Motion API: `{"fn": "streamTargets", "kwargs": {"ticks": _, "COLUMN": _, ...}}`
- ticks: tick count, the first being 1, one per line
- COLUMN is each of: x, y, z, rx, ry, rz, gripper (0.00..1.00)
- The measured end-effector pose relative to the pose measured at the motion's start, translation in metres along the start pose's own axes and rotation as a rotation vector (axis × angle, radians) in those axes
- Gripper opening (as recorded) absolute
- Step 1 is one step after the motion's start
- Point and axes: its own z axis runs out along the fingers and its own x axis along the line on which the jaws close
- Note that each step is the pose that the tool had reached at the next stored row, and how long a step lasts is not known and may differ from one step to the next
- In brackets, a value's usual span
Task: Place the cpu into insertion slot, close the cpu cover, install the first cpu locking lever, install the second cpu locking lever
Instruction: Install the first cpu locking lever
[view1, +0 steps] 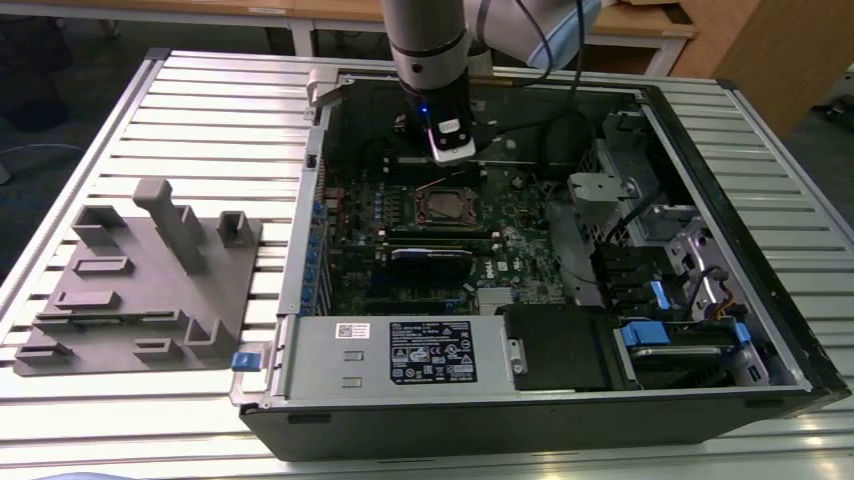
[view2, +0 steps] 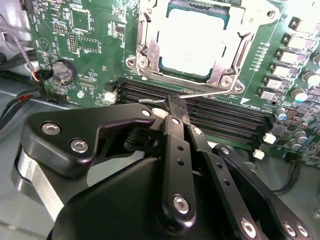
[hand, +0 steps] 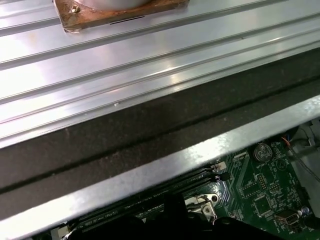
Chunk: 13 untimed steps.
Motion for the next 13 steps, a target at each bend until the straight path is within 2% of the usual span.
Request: {"fn": "streamTargets", "kwargs": {"ticks": 13, "x": 0.0018, "y": 0.0005, "z": 0.0063, "rx": 0.0033, "ry": -0.0040, "rz": 0.017, "gripper": 0.11}}
